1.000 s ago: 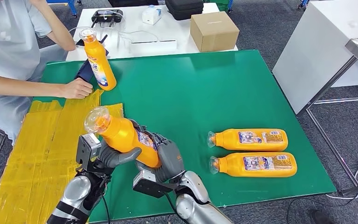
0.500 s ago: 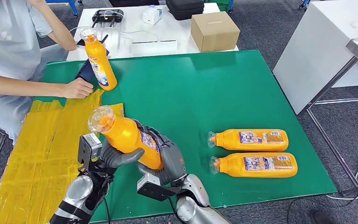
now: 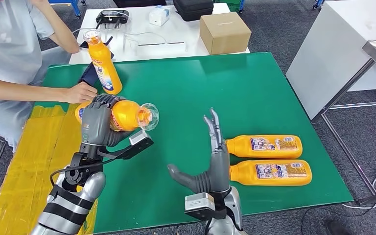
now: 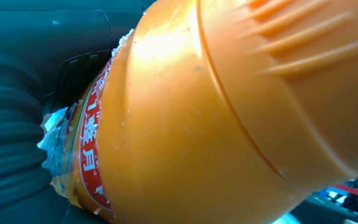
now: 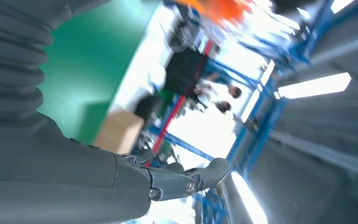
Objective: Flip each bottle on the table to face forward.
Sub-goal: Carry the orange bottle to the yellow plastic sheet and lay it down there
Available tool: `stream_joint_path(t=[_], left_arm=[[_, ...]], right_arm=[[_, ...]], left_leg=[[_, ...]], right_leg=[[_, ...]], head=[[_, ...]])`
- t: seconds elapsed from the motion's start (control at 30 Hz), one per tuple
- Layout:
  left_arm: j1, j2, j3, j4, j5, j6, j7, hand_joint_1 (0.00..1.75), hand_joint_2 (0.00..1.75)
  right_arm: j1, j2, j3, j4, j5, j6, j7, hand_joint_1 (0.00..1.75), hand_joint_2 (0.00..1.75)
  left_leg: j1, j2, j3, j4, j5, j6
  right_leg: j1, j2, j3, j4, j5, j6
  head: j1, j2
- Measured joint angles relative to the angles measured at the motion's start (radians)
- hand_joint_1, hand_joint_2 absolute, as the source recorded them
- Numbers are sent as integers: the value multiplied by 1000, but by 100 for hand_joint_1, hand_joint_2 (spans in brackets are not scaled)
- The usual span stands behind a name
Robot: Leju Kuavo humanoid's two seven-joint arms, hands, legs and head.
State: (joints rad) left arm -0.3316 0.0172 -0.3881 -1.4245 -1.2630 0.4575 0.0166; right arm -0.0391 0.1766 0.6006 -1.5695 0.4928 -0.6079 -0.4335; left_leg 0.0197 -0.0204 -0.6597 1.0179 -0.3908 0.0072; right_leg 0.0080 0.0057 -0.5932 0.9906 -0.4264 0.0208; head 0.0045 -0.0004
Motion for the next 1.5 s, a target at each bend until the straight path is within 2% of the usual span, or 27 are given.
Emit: stream_joint_path(t=[0.03,0.17,0.33,0.5,0.67,0.9,0.93,0.97,1.03,1.07,1.1,1.17,1.37,1.5], left_arm=[[-6,2,0,10,-33,-2,17,175,175],[-42,12,-2,72,-220,-73,116,175,175],[-105,36,-22,186,-295,-200,215,175,175],[-201,67,-120,349,-300,-317,328,175,175],[-277,60,-174,559,-300,-320,362,175,175],[-317,45,-171,725,-304,-323,370,175,175],[-321,42,-161,747,-304,-319,369,162,175],[-324,39,-149,766,-303,-314,368,129,175],[-327,33,-126,797,-301,-299,369,42,175],[-327,30,-116,810,-301,-292,372,10,131],[-327,27,-107,822,-301,-287,376,0,87],[-325,20,-90,843,-303,-280,387,0,0],[-318,8,-53,881,-307,-243,410,0,0],[-309,2,-20,892,-303,-204,376,0,0]], right_arm=[[7,-3,-7,-25,1,0,-1,0,0],[25,-10,-27,-98,1,-14,-16,0,175],[46,-18,-59,-184,-29,-21,-31,0,175],[52,-22,-71,-246,-67,17,-63,0,175],[43,-22,-67,-266,-50,8,-62,0,175],[30,-23,-63,-265,-26,7,-45,0,175],[28,-23,-61,-265,-24,7,-42,0,175],[25,-23,-59,-265,-22,7,-40,0,175],[21,-24,-55,-264,-20,7,-36,0,175],[19,-24,-52,-264,-20,7,-34,0,175],[17,-25,-50,-263,-21,8,-32,0,175],[13,-25,-47,-260,-22,12,-28,0,175],[5,-26,-40,-247,-23,20,-18,0,175],[3,-26,-40,-238,-23,19,-16,0,175]], left_leg=[[0,0,0,0,0,0],[0,0,0,0,0,0],[0,0,1,0,0,0],[1,0,1,0,1,-1],[0,0,1,0,1,-1],[0,0,0,0,1,-1],[0,0,0,0,1,-1],[0,0,0,0,1,-1],[1,0,0,0,1,-1],[1,0,0,0,1,-1],[1,0,0,0,1,-1],[0,0,0,0,1,-1],[0,0,0,0,1,-1],[0,0,0,0,1,-1]], right_leg=[[0,0,0,0,0,0],[0,0,0,0,0,0],[0,0,0,0,0,0],[0,0,0,0,0,0],[0,0,0,0,0,0],[0,0,0,1,0,0],[0,0,0,1,0,0],[0,0,0,1,0,0],[0,0,0,1,0,0],[0,0,0,1,0,0],[0,0,0,1,0,0],[0,0,0,1,0,0],[0,0,1,1,0,0],[0,0,1,1,0,0]], head=[[0,0],[0,0],[0,0],[0,0],[0,0],[0,0],[0,0],[0,0],[0,0],[0,0],[0,0],[0,0],[0,0],[0,0]])
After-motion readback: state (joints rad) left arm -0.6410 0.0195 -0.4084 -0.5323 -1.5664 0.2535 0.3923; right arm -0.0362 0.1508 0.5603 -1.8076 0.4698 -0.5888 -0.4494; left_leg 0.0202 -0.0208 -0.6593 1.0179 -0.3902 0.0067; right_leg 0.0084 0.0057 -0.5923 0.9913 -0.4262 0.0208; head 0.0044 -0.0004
